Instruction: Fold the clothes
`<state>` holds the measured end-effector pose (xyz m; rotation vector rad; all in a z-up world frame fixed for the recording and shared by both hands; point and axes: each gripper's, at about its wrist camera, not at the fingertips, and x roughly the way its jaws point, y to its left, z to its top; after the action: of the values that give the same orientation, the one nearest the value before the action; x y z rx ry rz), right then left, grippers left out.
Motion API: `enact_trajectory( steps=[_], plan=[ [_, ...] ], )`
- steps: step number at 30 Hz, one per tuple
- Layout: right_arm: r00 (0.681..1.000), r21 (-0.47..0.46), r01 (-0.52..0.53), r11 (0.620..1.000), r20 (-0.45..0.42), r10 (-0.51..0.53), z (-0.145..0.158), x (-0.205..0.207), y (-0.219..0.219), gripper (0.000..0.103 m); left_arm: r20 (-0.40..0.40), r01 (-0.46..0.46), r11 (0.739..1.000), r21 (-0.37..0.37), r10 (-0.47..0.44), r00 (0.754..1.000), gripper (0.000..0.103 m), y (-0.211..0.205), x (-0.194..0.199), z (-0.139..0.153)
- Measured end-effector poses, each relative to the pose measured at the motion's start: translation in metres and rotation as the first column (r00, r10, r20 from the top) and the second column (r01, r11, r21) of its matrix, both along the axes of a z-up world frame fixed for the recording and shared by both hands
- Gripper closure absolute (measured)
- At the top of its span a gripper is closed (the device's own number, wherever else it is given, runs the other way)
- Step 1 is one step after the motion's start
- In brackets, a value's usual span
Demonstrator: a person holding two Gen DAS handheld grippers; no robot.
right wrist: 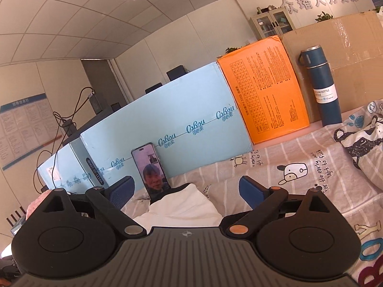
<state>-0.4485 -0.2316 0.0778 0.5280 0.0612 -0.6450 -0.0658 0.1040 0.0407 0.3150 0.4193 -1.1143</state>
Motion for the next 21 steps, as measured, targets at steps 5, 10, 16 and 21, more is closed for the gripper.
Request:
enact_trajectory(
  steps=[5,10,16,21],
  plan=[
    [0.998,-0.021,0.059,0.998,-0.018,-0.059,-0.017,-0.025,0.035,0.005,0.050,0.104,0.993,-0.046,-0.102,0.994,0.007,0.022,-0.026,0.003],
    [0.993,-0.040,0.049,0.998,-0.108,-0.053,-0.037,-0.035,0.060,0.004,0.110,0.269,0.963,-0.002,-0.267,0.957,0.007,0.016,-0.058,-0.002],
    [0.995,0.102,0.009,0.995,-0.101,0.002,-0.063,-0.054,0.072,0.004,0.159,0.448,0.893,0.047,-0.449,0.879,0.007,-0.002,-0.097,-0.011],
    [0.998,0.282,0.043,0.958,-0.065,-0.026,-0.082,-0.066,0.065,0.006,0.126,0.648,0.762,0.005,-0.643,0.755,0.008,-0.029,-0.122,-0.015]
  ],
)
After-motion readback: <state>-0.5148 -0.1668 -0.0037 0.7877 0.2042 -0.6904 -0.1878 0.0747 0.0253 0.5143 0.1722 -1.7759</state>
